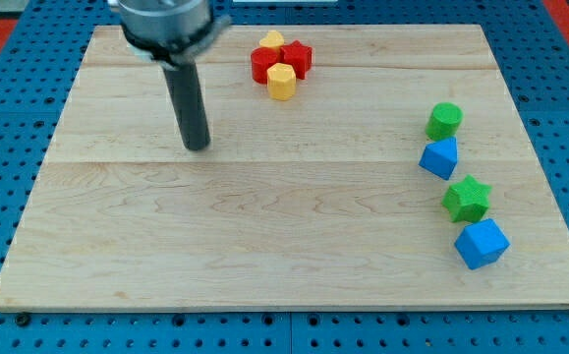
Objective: Push the yellow hexagon to the top of the green circle
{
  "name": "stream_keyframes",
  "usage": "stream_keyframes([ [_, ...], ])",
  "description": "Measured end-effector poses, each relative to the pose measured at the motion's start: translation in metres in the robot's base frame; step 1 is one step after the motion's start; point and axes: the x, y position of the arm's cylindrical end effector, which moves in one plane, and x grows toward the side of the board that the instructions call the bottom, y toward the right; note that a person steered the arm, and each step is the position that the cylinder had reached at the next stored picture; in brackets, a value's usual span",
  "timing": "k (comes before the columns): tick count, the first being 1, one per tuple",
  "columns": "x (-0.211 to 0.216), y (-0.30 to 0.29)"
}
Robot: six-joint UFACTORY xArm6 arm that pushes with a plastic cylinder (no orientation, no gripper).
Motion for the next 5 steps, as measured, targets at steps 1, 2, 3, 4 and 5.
stream_keyframes([
  [1, -0.016, 0.000],
  [2, -0.016, 0.000],
  [3, -0.027, 0.004],
  [4, -0.069, 0.007],
  [5, -0.104, 0.044],
])
